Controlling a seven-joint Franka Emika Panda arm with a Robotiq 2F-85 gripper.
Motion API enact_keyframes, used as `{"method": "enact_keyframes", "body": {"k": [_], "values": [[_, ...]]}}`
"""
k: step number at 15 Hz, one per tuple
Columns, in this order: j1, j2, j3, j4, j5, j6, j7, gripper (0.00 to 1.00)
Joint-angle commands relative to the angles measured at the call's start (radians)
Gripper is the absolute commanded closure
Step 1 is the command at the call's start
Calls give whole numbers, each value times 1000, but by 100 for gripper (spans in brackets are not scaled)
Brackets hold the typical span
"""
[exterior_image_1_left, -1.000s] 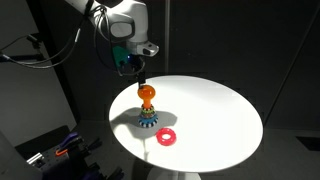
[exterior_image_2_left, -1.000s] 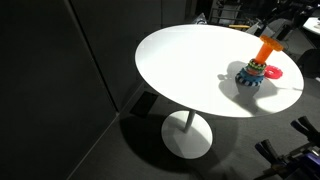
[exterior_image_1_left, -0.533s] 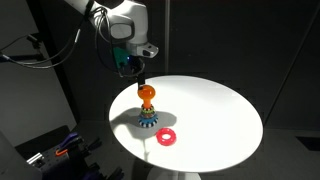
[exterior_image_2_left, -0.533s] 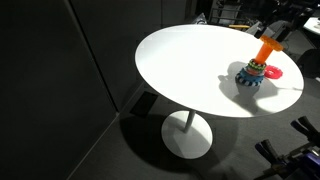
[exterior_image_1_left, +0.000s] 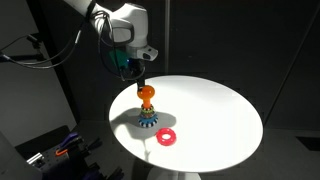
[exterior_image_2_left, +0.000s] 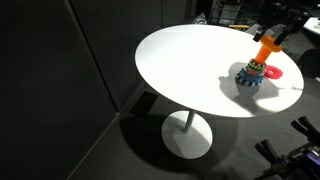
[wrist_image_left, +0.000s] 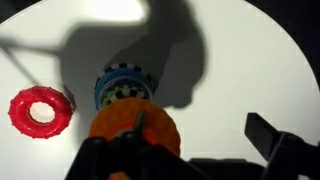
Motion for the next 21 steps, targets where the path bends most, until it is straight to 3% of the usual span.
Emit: {"method": "enact_keyframes", "body": {"k": [1, 21], "values": [[-1, 3, -3, -5, 32, 15, -43, 0], [-7, -21, -9, 2, 34, 12, -26, 0]]}}
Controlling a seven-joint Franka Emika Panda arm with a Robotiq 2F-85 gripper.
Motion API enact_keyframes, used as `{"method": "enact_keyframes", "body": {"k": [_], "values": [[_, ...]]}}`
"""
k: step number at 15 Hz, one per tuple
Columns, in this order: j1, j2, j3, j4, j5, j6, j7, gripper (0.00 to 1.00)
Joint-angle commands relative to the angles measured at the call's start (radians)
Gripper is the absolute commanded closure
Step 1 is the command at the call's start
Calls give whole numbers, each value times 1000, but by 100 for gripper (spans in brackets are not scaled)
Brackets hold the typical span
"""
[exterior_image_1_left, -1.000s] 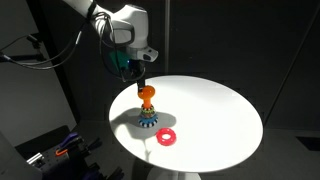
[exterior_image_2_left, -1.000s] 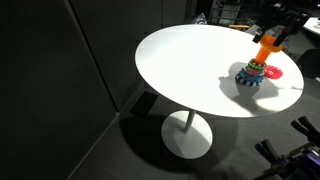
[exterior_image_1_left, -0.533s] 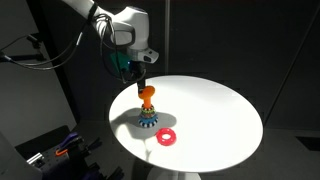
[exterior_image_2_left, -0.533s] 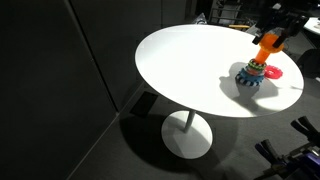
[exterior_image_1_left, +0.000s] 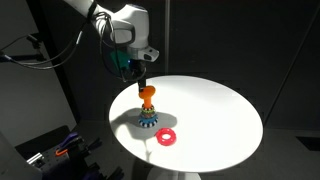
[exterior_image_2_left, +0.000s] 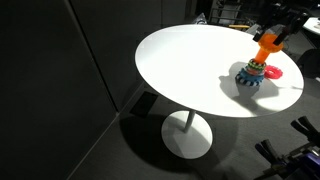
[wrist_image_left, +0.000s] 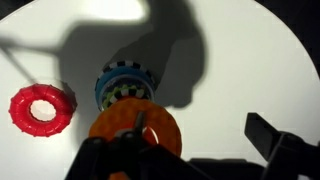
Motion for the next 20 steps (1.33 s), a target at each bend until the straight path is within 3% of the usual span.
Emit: {"method": "enact_keyframes", "body": {"k": [1, 20], "values": [[-4, -35, -5, 0, 28, 3, -16, 0], [-11, 23, -21, 35, 0, 172, 48, 0]]}}
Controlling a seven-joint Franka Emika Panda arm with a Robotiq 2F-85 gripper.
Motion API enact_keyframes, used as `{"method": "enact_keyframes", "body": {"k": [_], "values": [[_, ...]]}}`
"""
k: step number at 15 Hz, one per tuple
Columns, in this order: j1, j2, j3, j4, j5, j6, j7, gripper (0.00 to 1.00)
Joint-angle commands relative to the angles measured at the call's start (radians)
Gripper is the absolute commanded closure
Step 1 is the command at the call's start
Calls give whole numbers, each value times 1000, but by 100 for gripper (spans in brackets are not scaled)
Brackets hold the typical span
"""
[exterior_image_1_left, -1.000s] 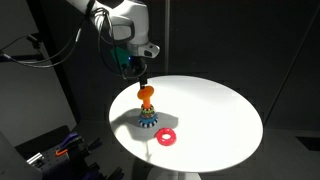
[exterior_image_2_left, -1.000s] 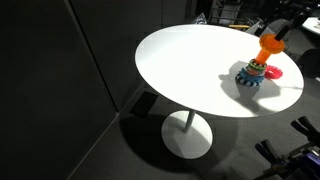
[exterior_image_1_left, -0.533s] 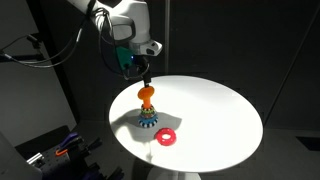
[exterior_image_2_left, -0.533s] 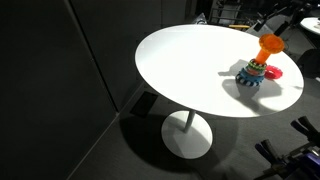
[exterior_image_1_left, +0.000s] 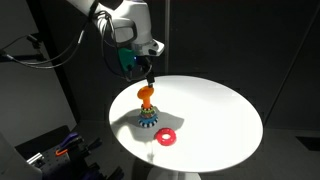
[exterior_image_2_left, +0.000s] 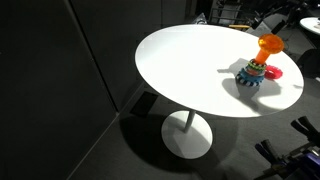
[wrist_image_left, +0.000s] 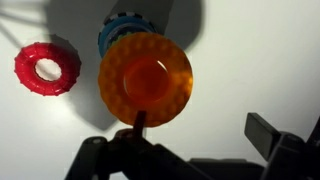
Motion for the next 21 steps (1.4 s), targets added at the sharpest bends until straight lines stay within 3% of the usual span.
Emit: {"method": "enact_keyframes", "body": {"k": [1, 21], "values": [[-6, 28, -1, 29, -1, 19, 23, 0], [-7, 51, 0, 32, 6, 30, 36, 0]]}}
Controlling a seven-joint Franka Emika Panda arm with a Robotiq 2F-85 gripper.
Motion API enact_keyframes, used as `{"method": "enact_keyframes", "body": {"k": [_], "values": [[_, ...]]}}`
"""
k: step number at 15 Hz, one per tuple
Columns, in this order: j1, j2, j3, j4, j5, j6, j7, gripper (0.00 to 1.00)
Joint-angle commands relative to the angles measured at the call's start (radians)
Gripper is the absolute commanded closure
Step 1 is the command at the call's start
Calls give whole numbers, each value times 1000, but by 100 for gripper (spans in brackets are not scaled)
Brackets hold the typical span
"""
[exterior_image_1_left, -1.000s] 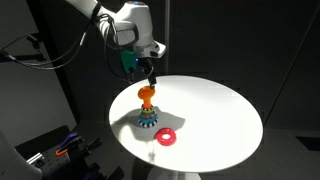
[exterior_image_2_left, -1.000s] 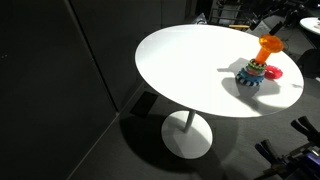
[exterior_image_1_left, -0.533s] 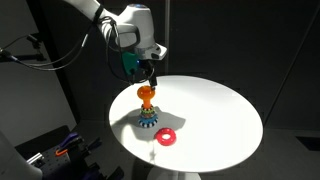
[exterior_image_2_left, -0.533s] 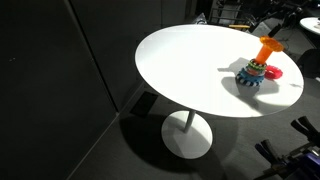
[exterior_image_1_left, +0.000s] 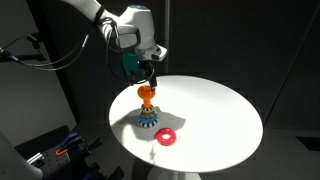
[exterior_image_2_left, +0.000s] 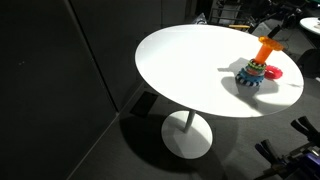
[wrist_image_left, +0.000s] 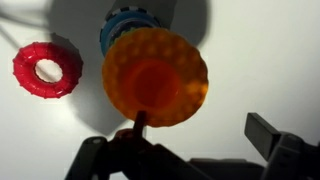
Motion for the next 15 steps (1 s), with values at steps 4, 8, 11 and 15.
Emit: {"method": "enact_keyframes", "body": {"k": [4, 8, 11, 15], "values": [[-3, -33, 7, 3, 11, -8, 11, 0], [0, -50, 11, -2, 16, -16, 9, 0], [4, -58, 14, -3, 21, -34, 3, 0], [6, -64, 21, -2, 25, -68, 0, 0]]}}
